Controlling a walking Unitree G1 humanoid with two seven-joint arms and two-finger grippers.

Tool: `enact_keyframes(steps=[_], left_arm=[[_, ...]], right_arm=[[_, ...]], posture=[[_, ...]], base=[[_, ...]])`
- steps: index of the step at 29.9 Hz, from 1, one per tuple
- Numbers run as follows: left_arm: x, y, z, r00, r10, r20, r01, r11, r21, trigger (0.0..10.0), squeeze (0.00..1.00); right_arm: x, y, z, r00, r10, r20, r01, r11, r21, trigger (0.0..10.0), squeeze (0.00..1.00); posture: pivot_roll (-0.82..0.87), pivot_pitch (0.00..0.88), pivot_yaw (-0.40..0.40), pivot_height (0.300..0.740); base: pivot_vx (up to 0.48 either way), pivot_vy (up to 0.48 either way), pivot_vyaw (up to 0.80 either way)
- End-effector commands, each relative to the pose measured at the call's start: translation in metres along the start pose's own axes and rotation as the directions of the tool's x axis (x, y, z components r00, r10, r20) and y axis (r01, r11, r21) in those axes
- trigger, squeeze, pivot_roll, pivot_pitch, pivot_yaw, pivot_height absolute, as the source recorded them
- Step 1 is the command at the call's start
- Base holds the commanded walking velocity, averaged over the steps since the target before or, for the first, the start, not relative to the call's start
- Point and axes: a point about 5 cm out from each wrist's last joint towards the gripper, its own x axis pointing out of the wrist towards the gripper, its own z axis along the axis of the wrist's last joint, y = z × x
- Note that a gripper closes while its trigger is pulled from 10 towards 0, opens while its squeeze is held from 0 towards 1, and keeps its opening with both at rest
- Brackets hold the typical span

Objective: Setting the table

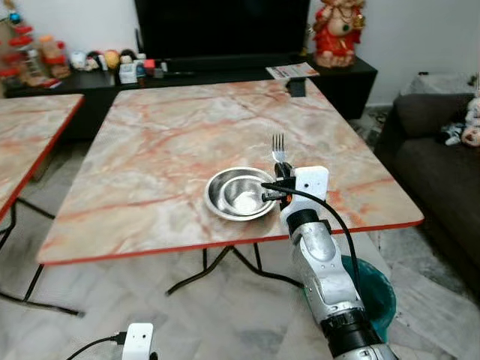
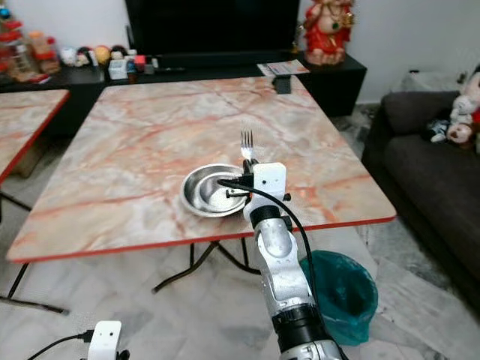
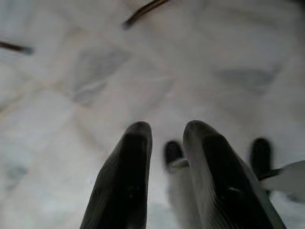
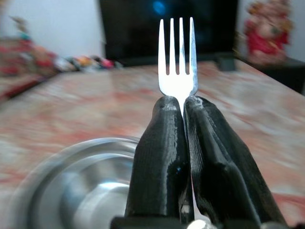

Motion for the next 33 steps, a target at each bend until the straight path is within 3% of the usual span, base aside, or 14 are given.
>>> enact_keyframes(steps=[1, 17, 27, 33], left_arm=[[-0.001, 0.0125, -0.001, 0.999, 0.032, -0.006, -0.032, 0.999, 0.003, 10.0, 0.0], [-0.0004, 0.0116, 0.001, 0.999, 0.034, 0.0, -0.034, 0.999, 0.0, 10.0, 0.0], [-0.001, 0.0117, -0.0012, 0.999, 0.032, -0.006, -0.031, 0.999, 0.016, 10.0, 0.0], [-0.001, 0.0112, -0.0011, 1.0, 0.03, -0.005, -0.03, 0.999, 0.023, 10.0, 0.0]], right_arm=[[0.0035, 0.0128, 0.0077, 0.999, 0.034, 0.026, -0.034, 0.999, 0.013, 10.0, 0.0], [0.0056, 0.0127, 0.0069, 0.999, 0.041, 0.021, -0.041, 0.999, 0.005, 10.0, 0.0], [0.0052, 0.0178, 0.0048, 0.998, 0.068, 0.009, -0.068, 0.998, -0.014, 10.0, 0.0], [0.0038, 0.0209, 0.0038, 0.995, 0.096, 0.005, -0.096, 0.995, -0.013, 10.0, 0.0]], posture=[[-0.01, 0.009, 0.009, 0.74], [-0.02, 0.0, 0.007, 0.74], [-0.02, 0.0, 0.006, 0.74], [-0.03, 0.0, 0.005, 0.74]], base=[[0.36, 0.0, 0.0], [0.357, 0.0, 0.0], [0.0, 0.0, 0.0], [0.0, -0.293, 0.0]])
